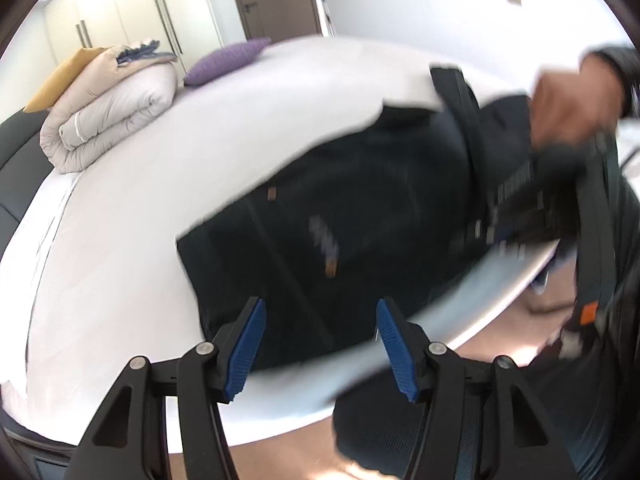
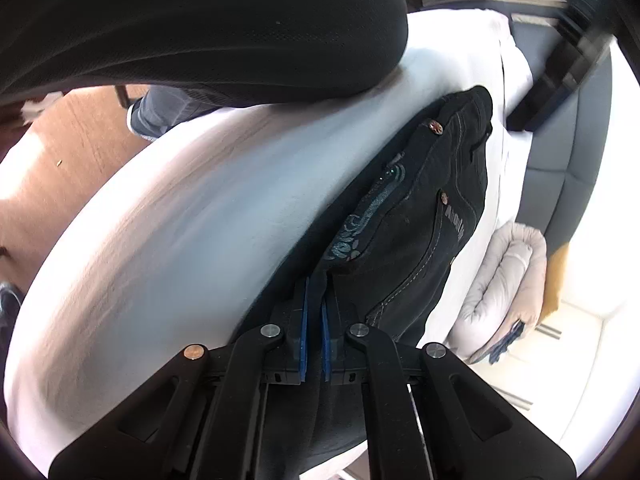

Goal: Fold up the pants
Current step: 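Open both grippers to release the folded waistband, then grasp the end of a jeans leg with the right gripper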

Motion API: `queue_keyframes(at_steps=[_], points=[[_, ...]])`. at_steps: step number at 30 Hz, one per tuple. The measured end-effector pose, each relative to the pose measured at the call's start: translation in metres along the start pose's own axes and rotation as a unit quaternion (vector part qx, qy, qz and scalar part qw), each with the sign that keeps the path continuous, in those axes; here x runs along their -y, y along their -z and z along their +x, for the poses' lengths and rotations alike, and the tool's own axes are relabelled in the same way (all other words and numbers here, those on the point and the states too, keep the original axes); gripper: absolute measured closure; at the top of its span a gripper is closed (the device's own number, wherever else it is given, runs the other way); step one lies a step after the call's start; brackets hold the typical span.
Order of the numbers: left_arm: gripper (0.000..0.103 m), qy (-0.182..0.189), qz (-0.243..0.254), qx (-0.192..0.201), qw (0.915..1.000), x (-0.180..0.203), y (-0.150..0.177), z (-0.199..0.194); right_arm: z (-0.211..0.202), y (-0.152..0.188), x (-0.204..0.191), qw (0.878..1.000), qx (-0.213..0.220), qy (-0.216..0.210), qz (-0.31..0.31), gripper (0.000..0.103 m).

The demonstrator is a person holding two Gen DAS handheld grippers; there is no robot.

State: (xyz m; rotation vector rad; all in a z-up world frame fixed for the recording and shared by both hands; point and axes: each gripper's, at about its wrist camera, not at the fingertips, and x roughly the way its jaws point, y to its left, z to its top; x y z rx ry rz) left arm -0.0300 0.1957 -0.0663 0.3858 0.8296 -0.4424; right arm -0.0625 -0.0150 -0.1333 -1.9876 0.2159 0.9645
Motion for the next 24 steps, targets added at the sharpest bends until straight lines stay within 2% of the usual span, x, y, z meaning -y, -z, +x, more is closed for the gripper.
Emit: queue_keyframes(at_steps=[4,6,9,10,12,14,15,16,17,18,19,20,22,23,24], points=[[0.042,-0.010,-0.014,0.001,0.9998,0.011,-0.033,0.036,0.004,-0.004,0.005,0.999,0.002,0.012,0.050,0.097],[0.042,-0.001,-0.018,-0.022,0.9996,0.018,-0.043,0.065,0.005,-0.005,0.008,0.996,0.005,0.021,0.088,0.097],[0.043,-0.005,-0.019,-0.091,0.9957,0.026,-0.039,0.109,0.000,0.001,0.009,0.987,0.020,0.040,0.153,0.095],[0.043,-0.007,-0.018,-0.095,0.9953,0.028,-0.035,0.119,-0.003,0.004,0.008,0.983,0.026,0.047,0.177,0.091],[0.041,0.006,-0.058,-0.086,0.9946,0.018,-0.030,0.123,-0.009,0.011,0.008,0.973,0.035,0.052,0.224,0.086],[0.040,0.012,-0.078,-0.089,0.9929,0.012,-0.030,0.125,-0.017,0.022,0.012,0.955,0.045,0.054,0.289,0.064],[0.039,0.008,-0.075,-0.092,0.9929,0.013,-0.031,0.126,-0.023,0.032,0.016,0.939,0.054,0.058,0.335,0.039],[0.039,0.002,-0.069,-0.097,0.9929,0.014,-0.033,0.127,-0.029,0.042,0.020,0.923,0.066,0.059,0.375,0.022],[0.039,-0.002,-0.066,-0.103,0.9925,0.015,-0.036,0.129,-0.037,0.054,0.025,0.902,0.085,0.048,0.420,0.021],[0.039,-0.005,-0.066,-0.113,0.9914,0.015,-0.040,0.130,-0.046,0.071,0.033,0.871,0.104,0.035,0.479,0.021],[0.039,-0.006,-0.067,-0.119,0.9906,0.016,-0.044,0.129,-0.050,0.086,0.037,0.847,0.111,0.029,0.520,0.021],[0.040,-0.009,-0.066,-0.125,0.9899,0.015,-0.048,0.128,-0.056,0.108,0.043,0.808,0.119,0.022,0.576,0.021],[0.042,-0.020,-0.064,-0.121,0.9904,0.016,-0.059,0.121,-0.063,0.166,0.050,0.712,0.129,0.010,0.690,0.021],[0.042,-0.024,-0.069,-0.110,0.9912,0.016,-0.066,0.117,-0.063,0.200,0.049,0.656,0.132,0.001,0.743,0.021],[0.042,-0.020,-0.081,-0.096,0.9919,0.016,-0.074,0.113,-0.062,0.242,0.043,0.587,0.139,-0.009,0.797,0.021]])
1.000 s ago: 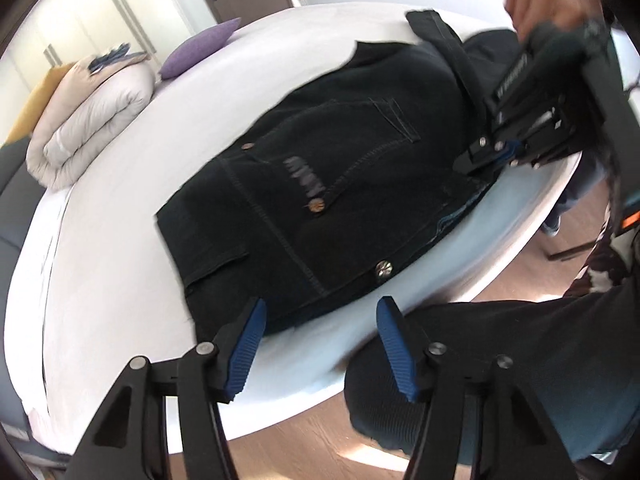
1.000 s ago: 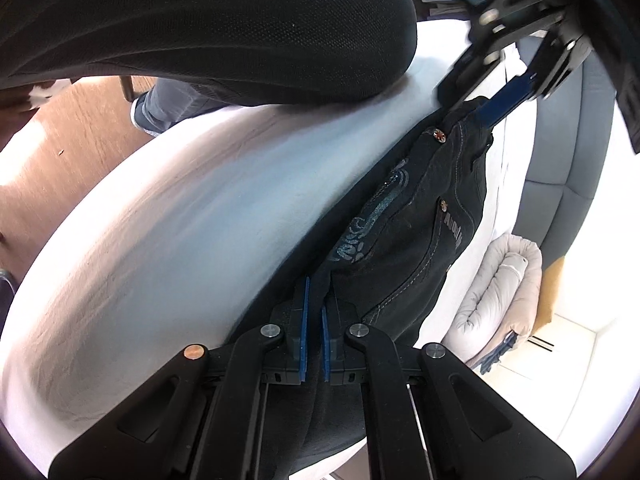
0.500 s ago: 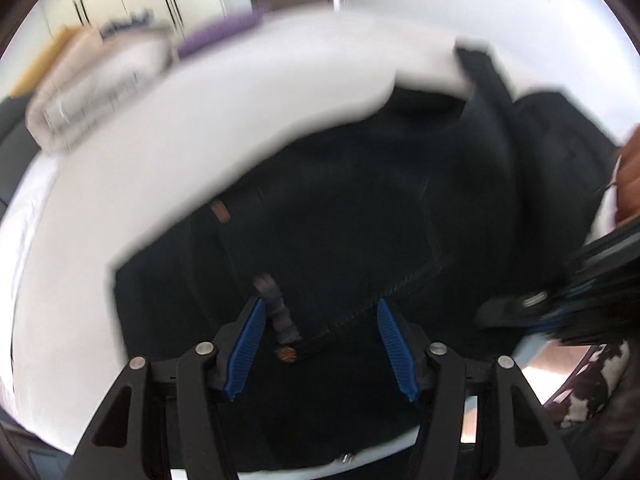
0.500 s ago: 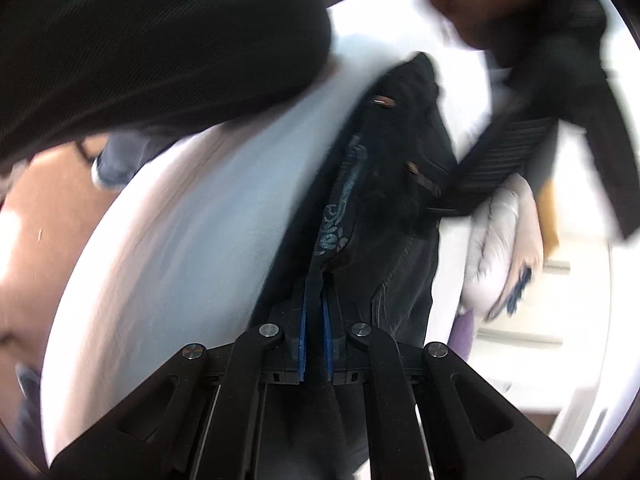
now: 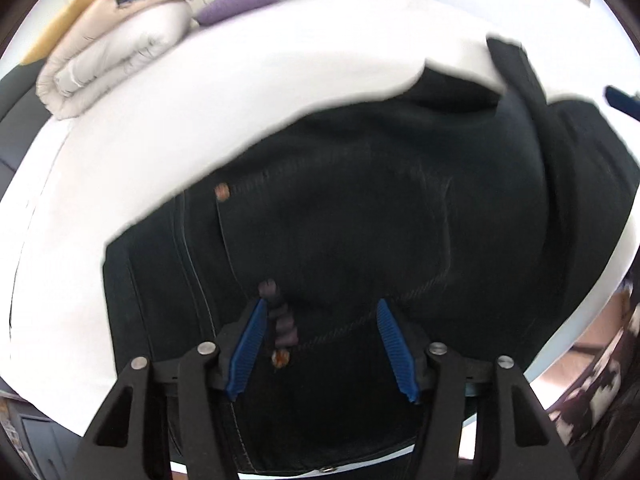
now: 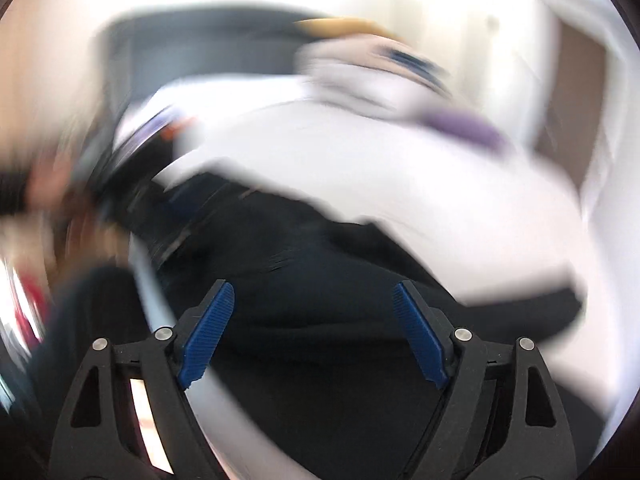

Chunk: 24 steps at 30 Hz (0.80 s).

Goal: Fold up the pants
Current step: 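Grasp the end of a jeans leg with the right gripper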

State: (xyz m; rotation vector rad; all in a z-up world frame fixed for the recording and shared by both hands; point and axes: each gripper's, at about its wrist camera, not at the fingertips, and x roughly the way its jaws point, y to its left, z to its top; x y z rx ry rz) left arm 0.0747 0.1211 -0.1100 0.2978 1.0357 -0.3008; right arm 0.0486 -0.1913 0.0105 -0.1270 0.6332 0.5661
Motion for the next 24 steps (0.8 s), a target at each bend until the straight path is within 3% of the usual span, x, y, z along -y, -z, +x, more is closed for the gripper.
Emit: queue_keyframes(at_steps=[1,3,5,8,10,16,19,24], points=[[0.042,0.008,-0.011,0.011,0.9998,0.003,-0.008,-0.004,-0.007,-0.004,0.036,0.997,0.009,-0.010,0.076,0.021],[0.042,0.036,-0.034,0.024,0.9985,0.005,-0.024,-0.003,-0.019,-0.005,0.118,0.971,0.034,-0.030,0.234,0.021],[0.042,0.038,-0.036,0.021,0.9984,0.014,-0.035,0.007,-0.026,0.005,0.191,0.929,0.054,-0.033,0.365,0.021],[0.041,0.050,-0.050,-0.020,0.9973,0.018,-0.041,0.045,-0.029,0.023,0.265,0.882,0.078,-0.007,0.466,0.021],[0.040,0.057,-0.071,-0.005,0.9958,0.016,-0.036,0.050,-0.020,0.033,0.301,0.857,0.074,-0.002,0.510,0.030],[0.040,0.062,-0.084,-0.010,0.9945,0.012,-0.032,0.052,0.028,0.050,0.350,0.815,0.041,-0.010,0.579,0.051],[0.040,0.064,-0.087,-0.011,0.9941,0.014,-0.033,0.052,0.044,0.061,0.357,0.805,0.033,-0.019,0.591,0.061],[0.040,0.065,-0.091,-0.009,0.9937,0.014,-0.025,0.048,0.074,0.070,0.358,0.794,0.014,-0.017,0.607,0.063]])
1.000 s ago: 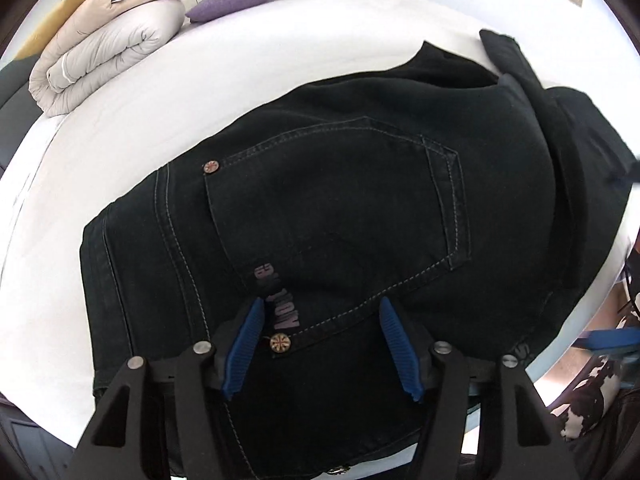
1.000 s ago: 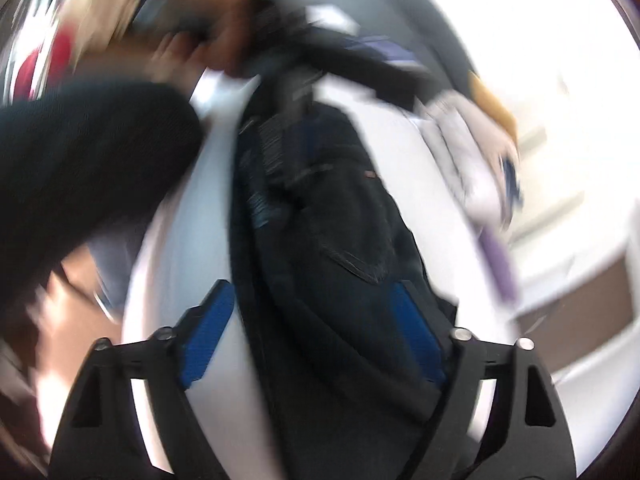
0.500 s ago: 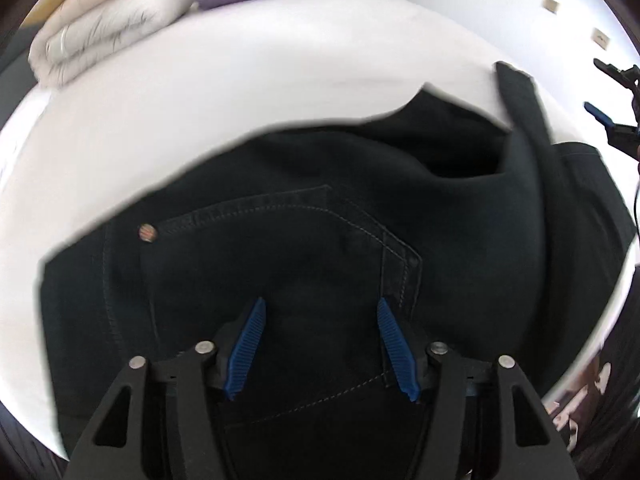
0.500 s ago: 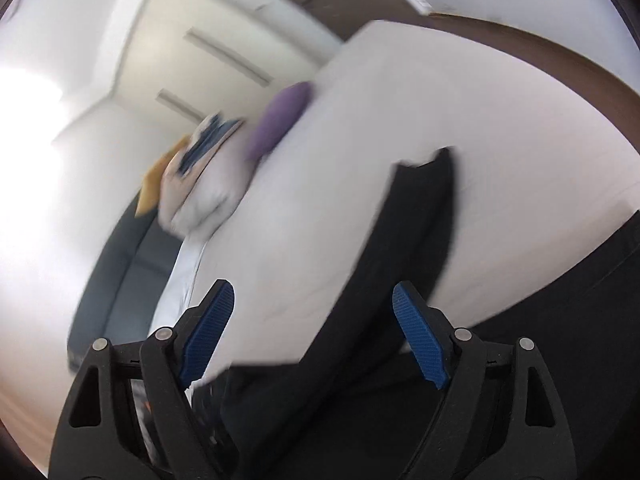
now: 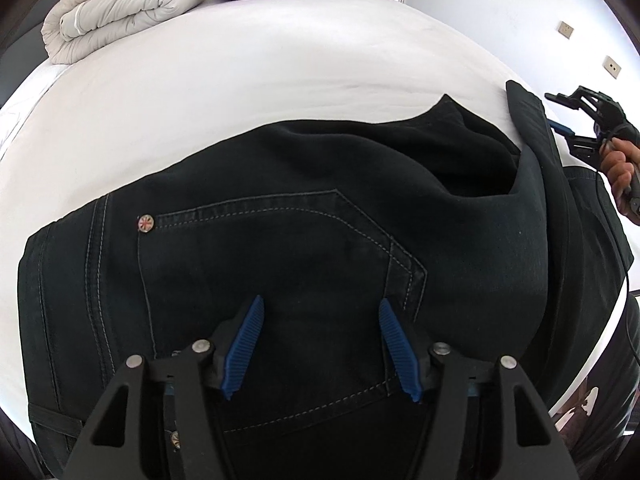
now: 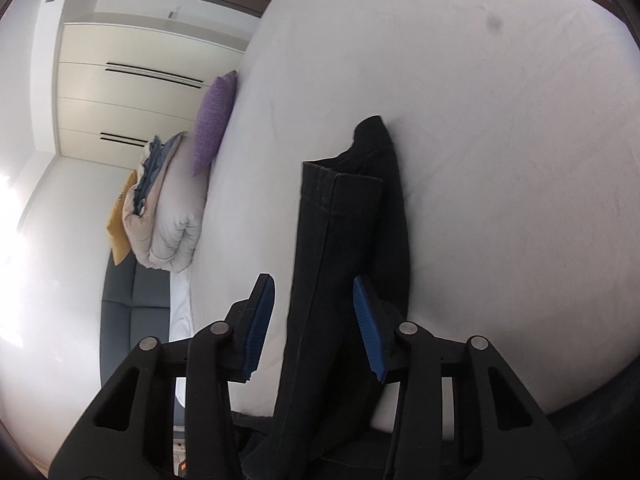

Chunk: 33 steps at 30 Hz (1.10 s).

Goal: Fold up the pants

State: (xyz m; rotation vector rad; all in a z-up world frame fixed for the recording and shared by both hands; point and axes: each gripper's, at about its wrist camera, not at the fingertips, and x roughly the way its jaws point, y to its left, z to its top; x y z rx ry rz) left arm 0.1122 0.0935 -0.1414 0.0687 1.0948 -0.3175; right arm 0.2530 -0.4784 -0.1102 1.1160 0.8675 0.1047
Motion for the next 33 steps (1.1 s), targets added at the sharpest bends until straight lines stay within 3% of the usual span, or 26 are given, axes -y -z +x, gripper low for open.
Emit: queue_keyframes(at_steps=[9,13,16,17,22,28,33], points=[[0.040,0.001,-0.006,0.006,1.0000,-0.007,0.003,-0.005,0.032,-0.005,0.026,0.999,-0.011,0.008,0.048,0.063],[0.040,0.000,-0.007,0.007,1.0000,-0.006,0.003,-0.005,0.040,-0.001,0.033,0.997,-0.017,-0.032,0.066,0.063],[0.040,0.001,-0.007,0.007,1.0000,-0.006,0.003,-0.006,0.039,-0.003,0.035,0.996,-0.004,-0.060,0.069,0.072],[0.040,0.000,-0.007,0.007,1.0000,-0.005,0.003,-0.005,0.038,-0.005,0.035,0.996,0.002,-0.064,0.066,0.073],[0.040,0.000,-0.007,0.008,0.9999,-0.006,0.003,-0.006,0.036,-0.010,0.029,0.997,0.015,-0.058,0.052,0.098],[0.039,-0.001,-0.006,0.008,1.0000,-0.006,0.004,-0.006,0.012,-0.013,0.001,0.999,0.038,-0.035,-0.009,0.102],[0.039,0.000,-0.007,0.008,0.9999,-0.007,0.004,-0.005,-0.044,-0.007,-0.041,0.994,0.080,-0.032,-0.071,0.102]])
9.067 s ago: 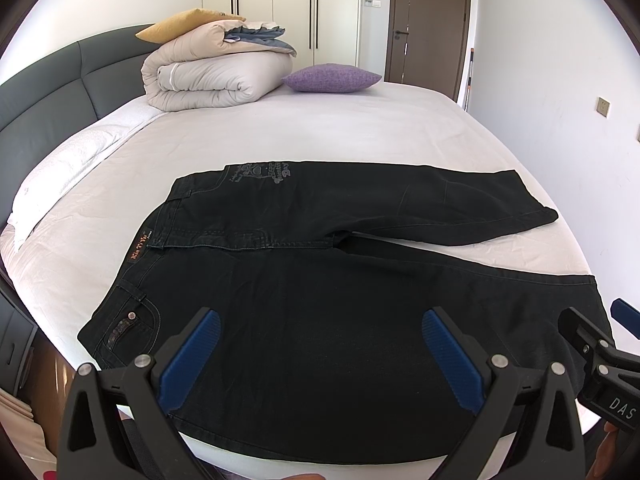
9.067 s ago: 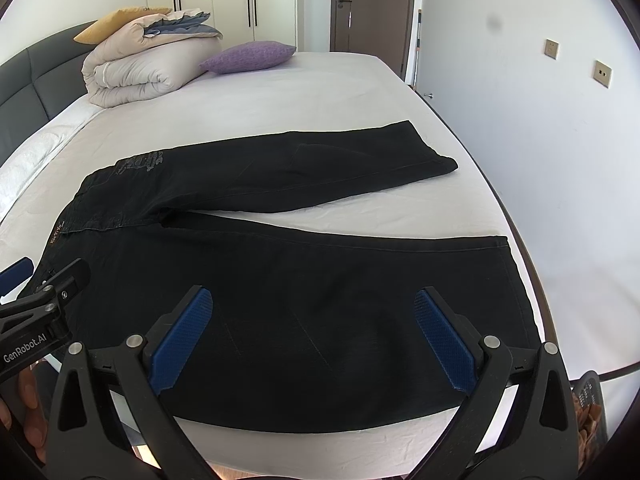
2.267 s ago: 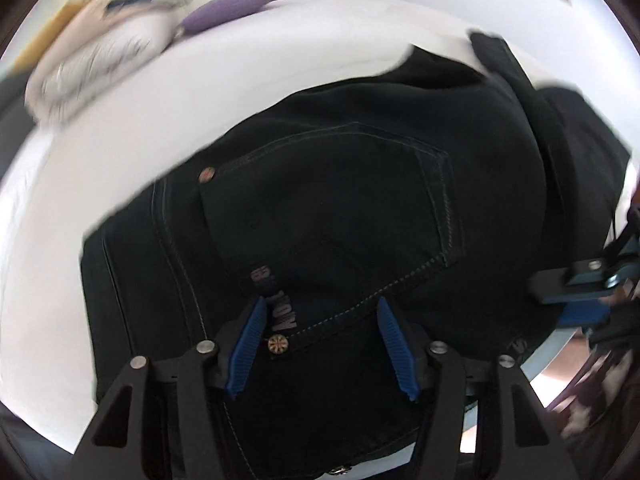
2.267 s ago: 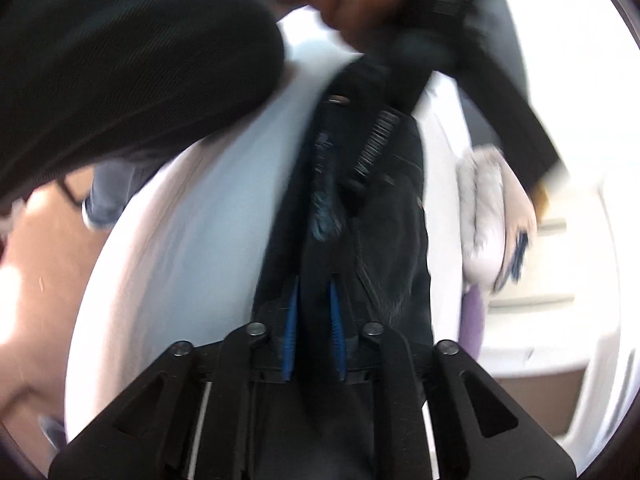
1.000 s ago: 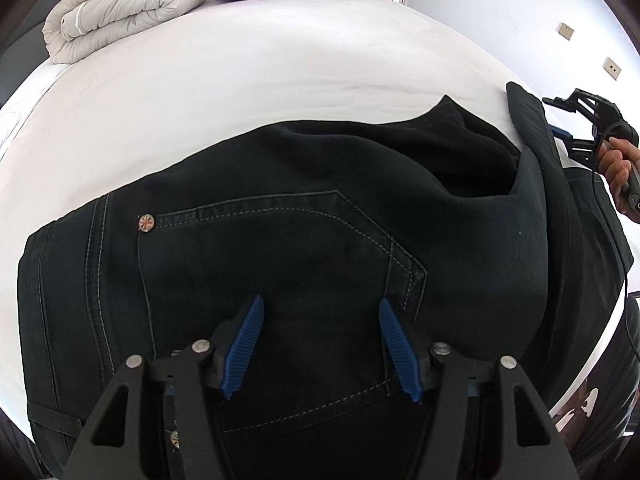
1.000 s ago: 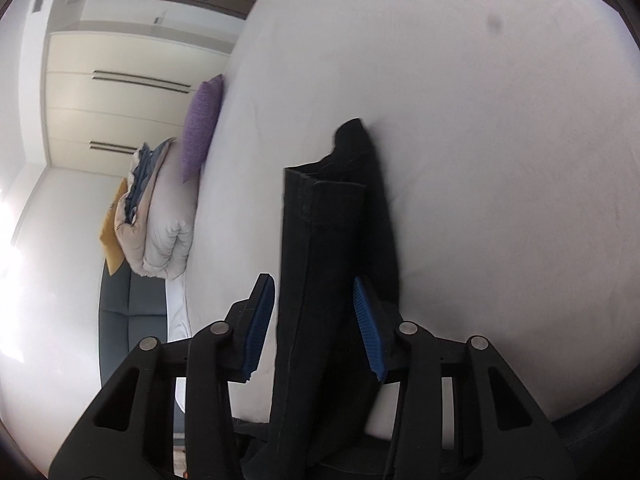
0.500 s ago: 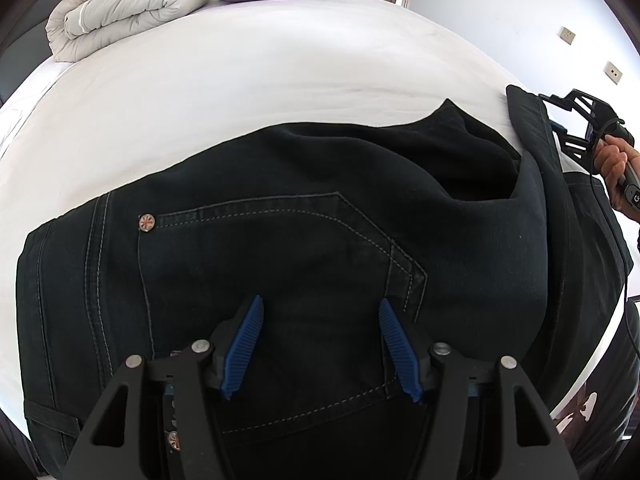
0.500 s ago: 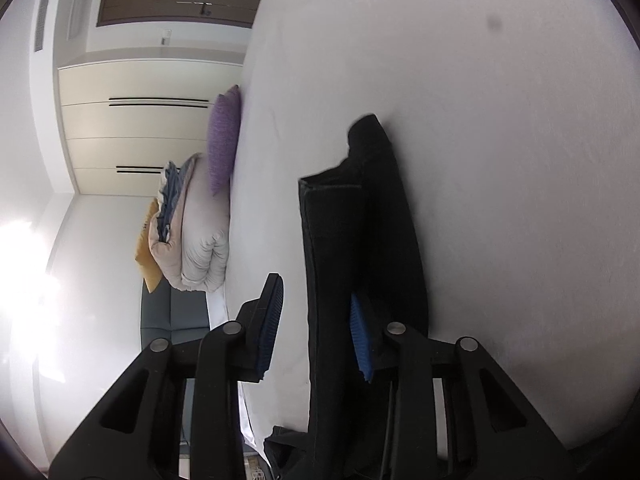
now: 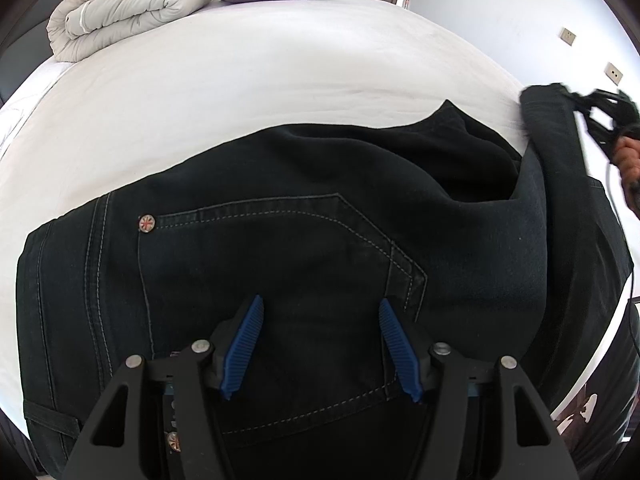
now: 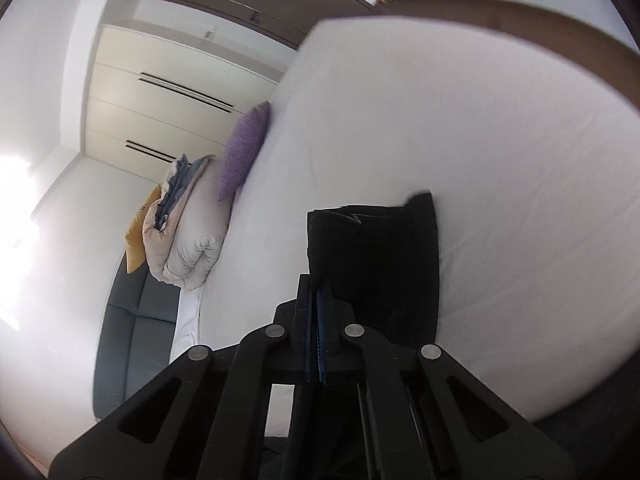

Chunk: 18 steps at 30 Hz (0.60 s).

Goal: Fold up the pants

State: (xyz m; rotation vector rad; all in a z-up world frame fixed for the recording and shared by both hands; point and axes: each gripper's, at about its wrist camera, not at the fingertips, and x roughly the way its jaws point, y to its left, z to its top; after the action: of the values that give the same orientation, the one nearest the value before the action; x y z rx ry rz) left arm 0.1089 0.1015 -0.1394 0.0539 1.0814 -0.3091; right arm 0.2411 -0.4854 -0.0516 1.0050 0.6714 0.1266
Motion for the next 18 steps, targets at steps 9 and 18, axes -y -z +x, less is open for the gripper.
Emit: queue_keyframes(at_steps=[9,18], points=[[0.039,0.005,0.006,-0.004,1.0000,-0.003,-0.001,0.000,-0.161,0.037,0.014,0.997,0.065,0.048,-0.005,0.102],[0.039,0.003,0.011,-0.013,0.9999,-0.001,-0.004,0.001,-0.238,0.133,0.099,0.986,0.064,0.124,0.090,0.102]])
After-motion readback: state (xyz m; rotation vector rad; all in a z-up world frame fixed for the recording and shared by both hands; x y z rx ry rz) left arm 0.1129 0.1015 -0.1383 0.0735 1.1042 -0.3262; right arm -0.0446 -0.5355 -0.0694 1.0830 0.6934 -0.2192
